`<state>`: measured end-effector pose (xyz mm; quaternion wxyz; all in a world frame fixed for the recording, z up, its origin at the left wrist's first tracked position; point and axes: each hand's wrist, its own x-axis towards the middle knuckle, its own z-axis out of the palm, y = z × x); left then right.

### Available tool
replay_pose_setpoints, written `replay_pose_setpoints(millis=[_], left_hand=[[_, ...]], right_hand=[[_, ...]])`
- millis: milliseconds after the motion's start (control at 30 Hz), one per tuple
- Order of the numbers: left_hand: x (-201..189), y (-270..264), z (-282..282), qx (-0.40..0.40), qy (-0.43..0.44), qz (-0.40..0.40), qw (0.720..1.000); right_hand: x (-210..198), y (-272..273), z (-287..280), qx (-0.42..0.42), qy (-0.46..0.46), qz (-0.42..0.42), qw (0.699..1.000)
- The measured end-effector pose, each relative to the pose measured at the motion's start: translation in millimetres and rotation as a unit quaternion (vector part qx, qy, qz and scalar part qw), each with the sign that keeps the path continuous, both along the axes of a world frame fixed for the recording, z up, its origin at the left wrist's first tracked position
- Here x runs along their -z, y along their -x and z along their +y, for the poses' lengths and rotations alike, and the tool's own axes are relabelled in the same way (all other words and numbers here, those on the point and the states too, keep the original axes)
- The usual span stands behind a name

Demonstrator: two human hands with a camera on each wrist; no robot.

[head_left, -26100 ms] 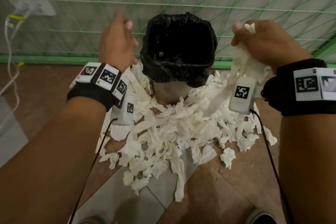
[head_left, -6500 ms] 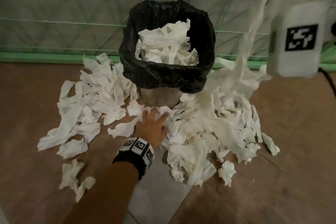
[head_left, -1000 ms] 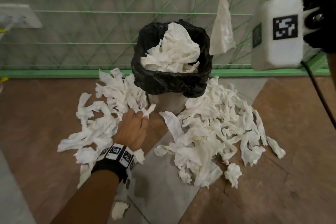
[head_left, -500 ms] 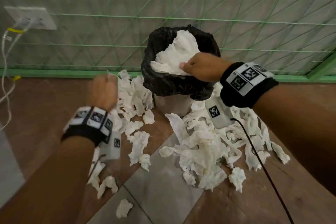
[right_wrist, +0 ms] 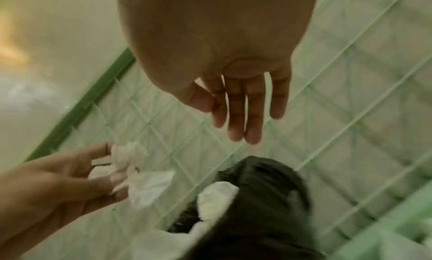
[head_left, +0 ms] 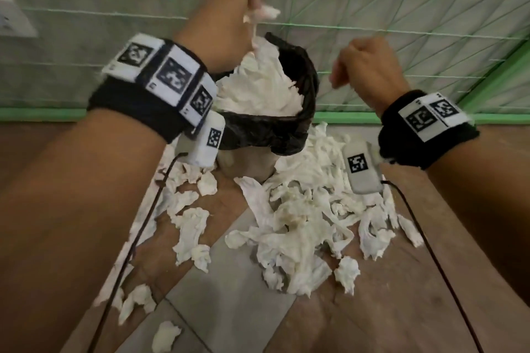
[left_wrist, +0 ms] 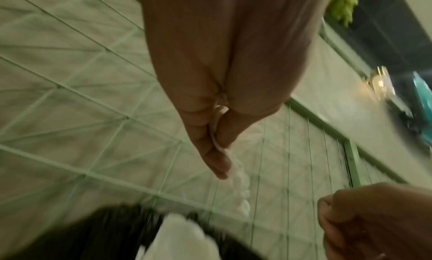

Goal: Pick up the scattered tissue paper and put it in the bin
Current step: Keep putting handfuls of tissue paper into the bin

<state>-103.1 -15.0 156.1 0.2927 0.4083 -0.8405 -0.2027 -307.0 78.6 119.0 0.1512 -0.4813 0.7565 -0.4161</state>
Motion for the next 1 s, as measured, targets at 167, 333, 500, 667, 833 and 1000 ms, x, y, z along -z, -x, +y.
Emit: replay_pose_setpoints(millis=[167, 333, 500, 667, 833, 1000], left_hand=[[62.4, 15.5, 7.6, 0.008, -0.019, -0.179, 0.984], [73.0, 18.1, 17.8, -0.027, -0.026, -0.26, 0.965], [66.2, -11.5, 16.7, -0.129, 0.122, 0.088, 0.98], [131.3, -78.7, 25.6, -0.346, 0.062, 0.255, 0.901], [231.6, -123.5, 90.0, -0.2, -0.068, -0.119, 0.97], [283.4, -131.2, 130.9, 0.009, -0.143, -0.464, 0.874]], right_hand=[[81.6, 15.2, 42.3, -0.159, -0.363, 0.07, 0.915], [148.1, -45.3, 98.4, -0.373, -0.547, 0.151, 0.734], [172.8, -80.8, 112.1, -0.381, -0.426, 0.285, 0.77], [128.8, -69.5, 74.6, -0.407, -0.368, 0.281, 0.788], [41.9, -73.4, 49.9, -0.479, -0.336, 0.116, 0.803], [-37.3, -73.3, 39.4, -0.385, -0.259, 0.023, 0.885]])
